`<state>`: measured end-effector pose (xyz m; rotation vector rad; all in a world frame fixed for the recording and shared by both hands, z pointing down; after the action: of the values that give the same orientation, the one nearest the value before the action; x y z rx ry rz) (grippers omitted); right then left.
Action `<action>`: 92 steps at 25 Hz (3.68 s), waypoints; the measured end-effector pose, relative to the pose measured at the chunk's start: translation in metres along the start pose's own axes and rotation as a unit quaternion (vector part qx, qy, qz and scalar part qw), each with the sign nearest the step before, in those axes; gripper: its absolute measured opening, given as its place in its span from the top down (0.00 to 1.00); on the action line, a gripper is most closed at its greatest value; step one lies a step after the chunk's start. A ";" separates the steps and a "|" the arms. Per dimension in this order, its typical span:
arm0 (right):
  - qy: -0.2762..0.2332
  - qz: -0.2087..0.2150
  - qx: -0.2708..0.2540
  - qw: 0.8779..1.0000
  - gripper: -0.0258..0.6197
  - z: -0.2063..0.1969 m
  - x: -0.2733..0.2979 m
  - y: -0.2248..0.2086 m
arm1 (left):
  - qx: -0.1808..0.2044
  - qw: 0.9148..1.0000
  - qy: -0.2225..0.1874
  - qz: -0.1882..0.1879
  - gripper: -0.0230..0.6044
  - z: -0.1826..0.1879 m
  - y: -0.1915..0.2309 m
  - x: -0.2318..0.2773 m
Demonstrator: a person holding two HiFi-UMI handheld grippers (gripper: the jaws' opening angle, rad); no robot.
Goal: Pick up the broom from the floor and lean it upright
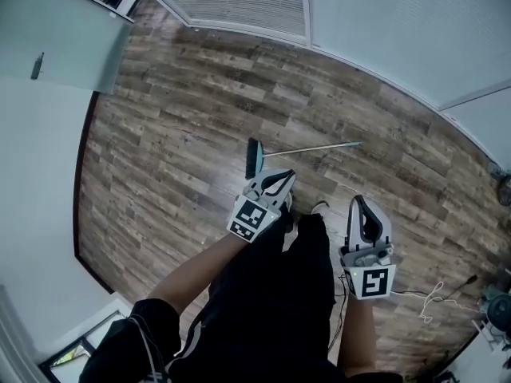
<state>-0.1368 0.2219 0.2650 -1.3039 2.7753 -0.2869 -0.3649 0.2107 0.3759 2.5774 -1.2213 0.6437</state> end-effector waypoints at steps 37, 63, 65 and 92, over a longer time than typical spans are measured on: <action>-0.017 -0.055 0.005 0.998 0.93 -0.377 0.094 -0.175 | 0.197 0.929 0.248 -0.191 0.75 -0.585 0.071 0.430; 0.026 -0.018 -0.034 0.999 0.93 -0.439 0.095 -0.200 | 0.197 0.881 0.369 -0.222 0.82 -0.633 0.075 0.476; 0.028 -0.020 -0.020 0.999 0.93 -0.444 0.095 -0.199 | 0.198 0.885 0.359 -0.221 0.82 -0.610 0.075 0.464; 0.009 -0.200 -0.048 0.979 0.93 -0.109 0.017 -0.151 | 0.139 0.960 0.182 -0.162 0.82 -0.111 0.016 0.322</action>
<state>-0.0481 0.1294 0.4018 -1.8894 2.5440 -0.1841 -0.2295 0.0234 0.6268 2.6219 -0.6124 1.2167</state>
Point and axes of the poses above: the fingertips, and each gripper's own axes: x forward along the fingers, y to its left, z out of its top, the point moved 8 cm from there along -x, backward along the fingers, and after that the axes turned 7 degrees about x, right-handed, at the moved point
